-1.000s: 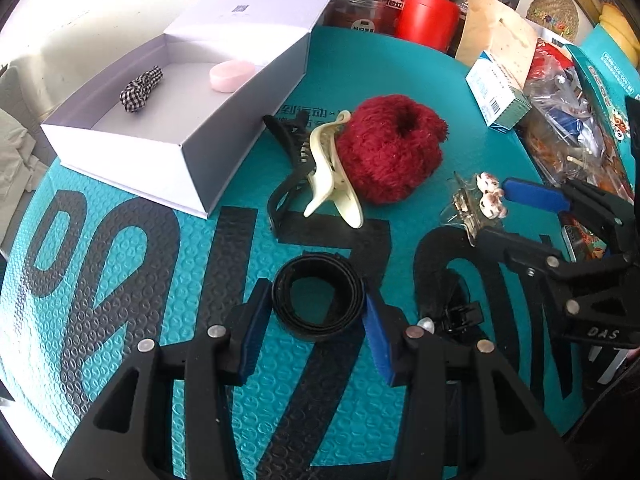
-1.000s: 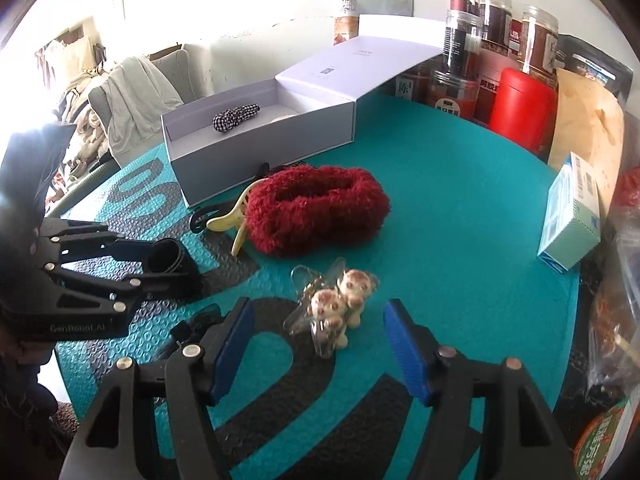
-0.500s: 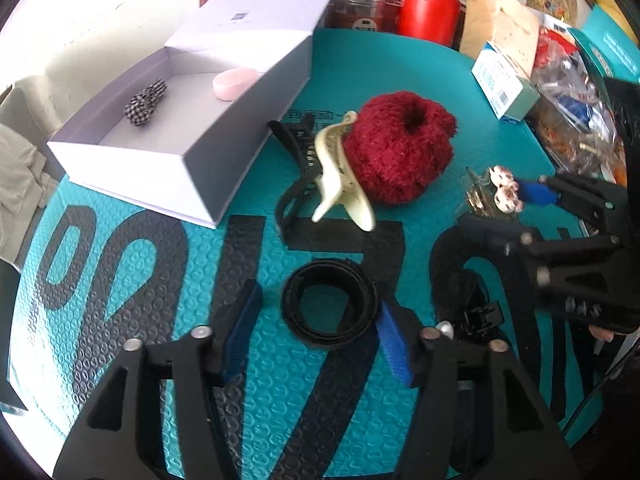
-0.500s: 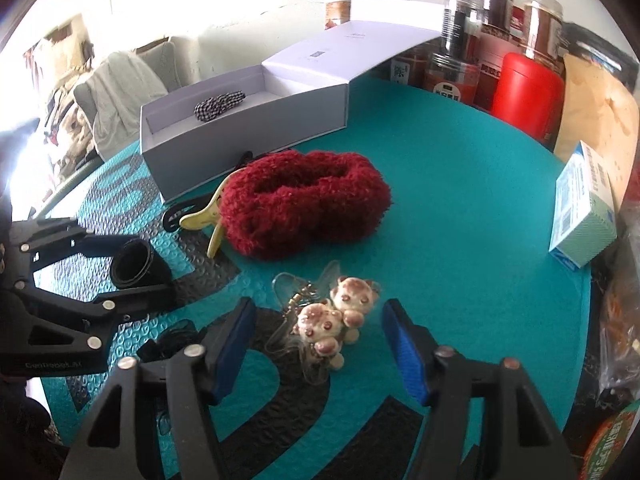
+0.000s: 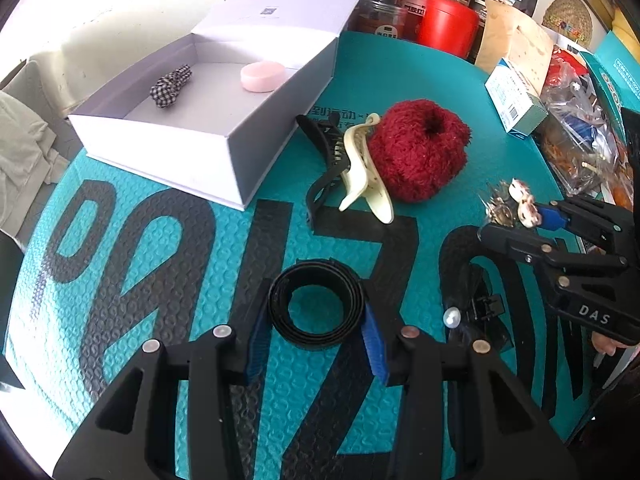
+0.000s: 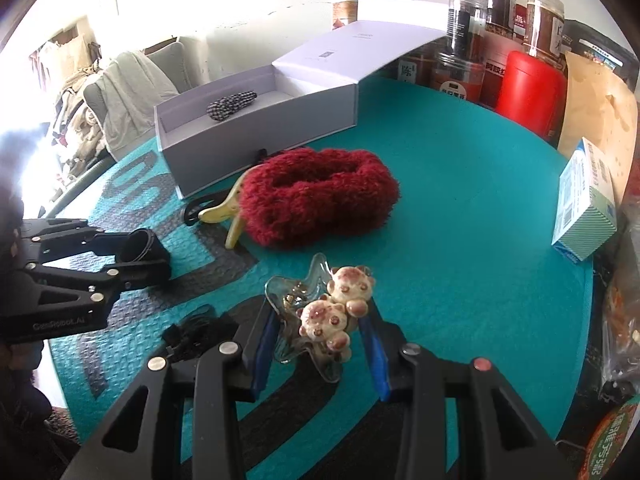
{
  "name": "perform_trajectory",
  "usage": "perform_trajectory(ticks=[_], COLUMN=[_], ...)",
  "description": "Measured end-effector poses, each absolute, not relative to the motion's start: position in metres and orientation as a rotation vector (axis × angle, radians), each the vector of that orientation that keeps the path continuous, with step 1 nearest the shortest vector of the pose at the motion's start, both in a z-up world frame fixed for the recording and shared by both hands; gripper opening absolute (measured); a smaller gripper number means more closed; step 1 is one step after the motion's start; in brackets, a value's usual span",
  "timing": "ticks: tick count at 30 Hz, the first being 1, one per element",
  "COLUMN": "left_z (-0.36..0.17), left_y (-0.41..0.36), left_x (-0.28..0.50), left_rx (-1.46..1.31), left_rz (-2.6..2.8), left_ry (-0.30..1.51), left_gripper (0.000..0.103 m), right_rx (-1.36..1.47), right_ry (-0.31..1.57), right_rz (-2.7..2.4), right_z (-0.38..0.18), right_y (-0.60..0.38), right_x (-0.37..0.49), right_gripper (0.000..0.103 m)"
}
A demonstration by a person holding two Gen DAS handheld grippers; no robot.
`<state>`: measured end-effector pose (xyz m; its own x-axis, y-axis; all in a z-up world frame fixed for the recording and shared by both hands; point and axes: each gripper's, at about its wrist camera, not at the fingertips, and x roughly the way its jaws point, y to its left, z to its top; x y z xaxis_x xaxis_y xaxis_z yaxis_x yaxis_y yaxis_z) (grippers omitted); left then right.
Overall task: Organize objects
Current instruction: 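Lift the hair tie and keychain with both grippers and carry them to the box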
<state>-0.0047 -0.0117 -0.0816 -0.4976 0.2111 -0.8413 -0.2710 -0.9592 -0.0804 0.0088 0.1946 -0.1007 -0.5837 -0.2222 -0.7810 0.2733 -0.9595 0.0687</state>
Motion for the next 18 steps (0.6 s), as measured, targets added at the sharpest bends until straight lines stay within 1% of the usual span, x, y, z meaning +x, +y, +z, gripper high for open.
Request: perform_trajectory(ticks=[10, 18], left_z=[-0.058, -0.031], left_y=[-0.028, -0.035], left_x=[0.022, 0.045], left_rx=[-1.364, -1.312], left_rz=[2.588, 2.671], left_ry=[0.061, 0.075], left_gripper=[0.039, 0.039], right_rx=[1.157, 1.083], right_ry=[0.145, 0.178], right_rz=[-2.551, -2.494], right_z=[-0.079, -0.061], right_y=[0.177, 0.162], right_x=[0.035, 0.050], right_gripper=[0.040, 0.040])
